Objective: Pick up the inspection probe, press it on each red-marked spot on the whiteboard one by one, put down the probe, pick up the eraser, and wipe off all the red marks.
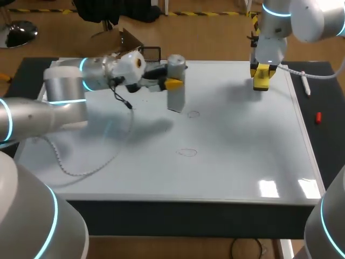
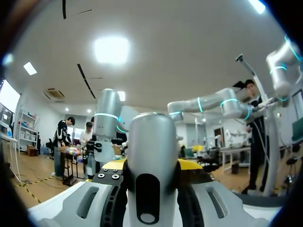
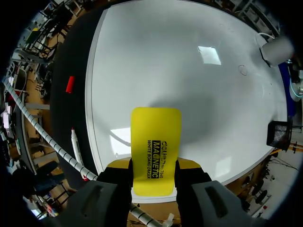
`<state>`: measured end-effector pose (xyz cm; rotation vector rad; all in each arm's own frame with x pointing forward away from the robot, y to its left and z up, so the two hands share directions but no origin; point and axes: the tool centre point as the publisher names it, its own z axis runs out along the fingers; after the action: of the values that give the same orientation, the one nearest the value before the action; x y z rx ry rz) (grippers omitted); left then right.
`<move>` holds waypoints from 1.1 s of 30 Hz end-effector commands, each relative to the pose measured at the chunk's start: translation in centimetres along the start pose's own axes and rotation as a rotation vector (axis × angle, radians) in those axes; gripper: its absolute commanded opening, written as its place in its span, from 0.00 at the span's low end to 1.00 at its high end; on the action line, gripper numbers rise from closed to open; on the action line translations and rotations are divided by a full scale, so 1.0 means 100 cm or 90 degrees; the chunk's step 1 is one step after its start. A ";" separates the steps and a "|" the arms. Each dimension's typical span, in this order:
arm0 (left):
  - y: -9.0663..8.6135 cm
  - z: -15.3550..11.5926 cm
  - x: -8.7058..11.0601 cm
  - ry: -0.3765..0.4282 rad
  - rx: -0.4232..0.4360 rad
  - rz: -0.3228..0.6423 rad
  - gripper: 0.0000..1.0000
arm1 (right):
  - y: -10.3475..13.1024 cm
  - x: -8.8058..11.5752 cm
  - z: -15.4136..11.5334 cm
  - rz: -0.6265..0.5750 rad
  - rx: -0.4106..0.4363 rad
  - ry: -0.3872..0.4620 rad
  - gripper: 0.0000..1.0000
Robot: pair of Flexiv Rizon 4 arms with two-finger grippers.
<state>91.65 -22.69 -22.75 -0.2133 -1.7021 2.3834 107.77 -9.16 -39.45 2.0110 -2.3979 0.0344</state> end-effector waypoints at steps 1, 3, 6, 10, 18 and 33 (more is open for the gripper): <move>0.013 0.019 -0.008 0.009 0.006 -0.009 0.00 | 0.000 0.001 -0.001 -0.001 0.000 0.001 0.00; 0.018 0.026 -0.009 0.013 0.000 -0.011 0.00 | 0.000 0.001 -0.001 -0.001 0.000 0.001 0.00; 0.024 0.033 -0.011 0.018 -0.001 -0.015 0.00 | 0.000 0.001 -0.001 -0.001 0.000 0.001 0.00; 0.033 0.036 -0.017 0.013 0.004 -0.012 0.00 | 0.000 0.001 -0.001 -0.001 0.000 0.001 0.00; 0.046 0.036 -0.028 -0.012 0.000 -0.010 0.00 | 0.000 0.001 -0.001 -0.001 0.000 0.001 0.00; 0.057 0.038 -0.035 -0.029 -0.023 -0.006 0.00 | 0.000 0.001 -0.001 -0.001 0.000 0.001 0.00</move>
<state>93.80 -28.73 -27.08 -0.1610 -1.7581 2.3700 107.76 -9.16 -39.46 2.0111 -2.3980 0.0345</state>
